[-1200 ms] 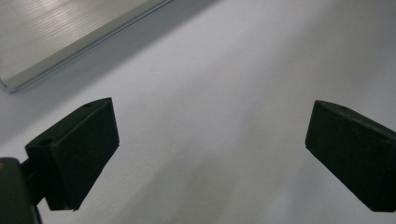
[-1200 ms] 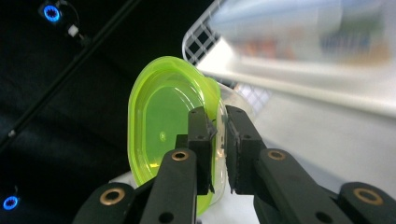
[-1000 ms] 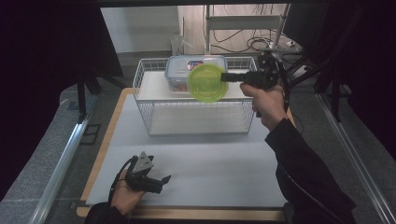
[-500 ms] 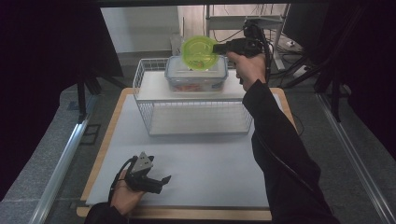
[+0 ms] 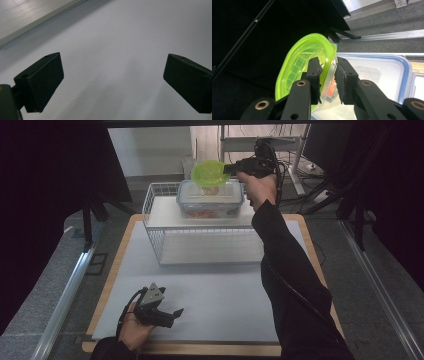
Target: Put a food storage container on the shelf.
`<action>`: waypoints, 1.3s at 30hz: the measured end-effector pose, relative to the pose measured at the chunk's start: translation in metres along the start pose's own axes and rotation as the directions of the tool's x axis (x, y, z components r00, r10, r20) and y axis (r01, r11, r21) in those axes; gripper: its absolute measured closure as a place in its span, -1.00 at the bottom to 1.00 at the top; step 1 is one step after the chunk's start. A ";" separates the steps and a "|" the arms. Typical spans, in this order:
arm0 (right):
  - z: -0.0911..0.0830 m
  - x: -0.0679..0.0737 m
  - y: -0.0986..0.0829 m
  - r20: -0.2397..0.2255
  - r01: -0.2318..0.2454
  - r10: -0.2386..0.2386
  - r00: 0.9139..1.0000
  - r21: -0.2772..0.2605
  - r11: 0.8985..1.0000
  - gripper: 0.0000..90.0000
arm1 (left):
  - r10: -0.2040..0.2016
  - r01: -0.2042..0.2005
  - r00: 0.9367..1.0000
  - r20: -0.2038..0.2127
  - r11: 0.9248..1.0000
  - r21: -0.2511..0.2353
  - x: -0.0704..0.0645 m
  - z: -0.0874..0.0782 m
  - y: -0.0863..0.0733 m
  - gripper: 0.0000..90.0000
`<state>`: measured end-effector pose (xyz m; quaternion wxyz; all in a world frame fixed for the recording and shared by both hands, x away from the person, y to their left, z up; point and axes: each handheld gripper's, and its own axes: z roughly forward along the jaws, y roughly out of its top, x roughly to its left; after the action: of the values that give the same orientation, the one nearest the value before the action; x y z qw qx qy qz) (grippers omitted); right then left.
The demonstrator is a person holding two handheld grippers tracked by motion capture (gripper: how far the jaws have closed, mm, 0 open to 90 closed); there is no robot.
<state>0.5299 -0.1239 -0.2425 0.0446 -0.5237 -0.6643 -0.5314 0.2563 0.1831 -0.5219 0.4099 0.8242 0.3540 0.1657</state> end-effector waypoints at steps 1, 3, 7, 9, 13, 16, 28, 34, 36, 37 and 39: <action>0.002 -0.001 -0.001 -0.004 0.000 0.000 1.000 0.003 1.000 0.64 | 0.000 0.000 1.000 0.001 1.000 0.002 0.000 0.000 0.000 -0.93; 0.004 -0.001 -0.001 -0.004 -0.002 0.002 1.000 0.003 1.000 0.63 | 0.000 0.000 1.000 0.004 1.000 0.003 0.000 0.000 0.000 -0.93; 0.004 0.000 -0.002 0.017 0.018 -0.017 1.000 -0.003 1.000 0.55 | 0.001 -0.001 1.000 0.005 1.000 0.007 0.000 0.001 0.000 -0.93; 0.002 0.000 -0.001 0.037 0.049 -0.049 0.998 -0.007 0.999 0.39 | 0.000 0.000 1.000 0.005 1.000 0.006 0.000 0.001 0.000 -0.93; -0.006 0.001 -0.001 0.018 0.095 -0.095 0.995 -0.042 0.995 0.10 | 0.000 0.000 1.000 0.004 1.000 0.005 0.000 0.000 0.000 -0.93; -0.015 0.003 -0.004 0.021 0.151 -0.150 0.988 -0.037 0.988 -0.04 | 0.001 -0.001 1.000 0.002 1.000 0.004 0.000 0.000 0.000 -0.93; -0.061 -0.019 -0.111 0.098 0.504 -0.499 0.861 -0.026 0.864 -0.66 | -0.033 0.032 0.999 -0.003 0.999 -0.031 0.003 -0.002 0.000 -0.94; -0.072 -0.043 -0.183 0.103 0.582 -0.579 0.808 0.012 0.813 -0.80 | -0.036 0.036 0.999 0.004 0.999 -0.019 0.003 -0.002 0.000 -0.95; -0.073 -0.048 -0.192 0.106 0.586 -0.585 0.804 0.019 0.810 -0.83 | -0.037 0.038 0.999 0.008 0.999 -0.017 0.003 0.000 0.000 -0.96; -0.075 -0.058 -0.209 0.131 0.594 -0.594 0.794 0.048 0.803 -0.86 | -0.034 0.035 0.999 0.006 0.999 -0.018 0.003 0.000 0.000 -0.97; -0.077 -0.063 -0.217 0.141 0.595 -0.597 0.790 0.058 0.801 -0.87 | -0.032 0.032 0.999 0.004 0.999 -0.018 0.002 0.000 0.000 -0.97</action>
<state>0.3587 -0.1978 -0.3915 -0.1734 -0.3265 -0.7996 -0.4733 0.2580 0.1848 -0.5215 0.4208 0.8149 0.3648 0.1607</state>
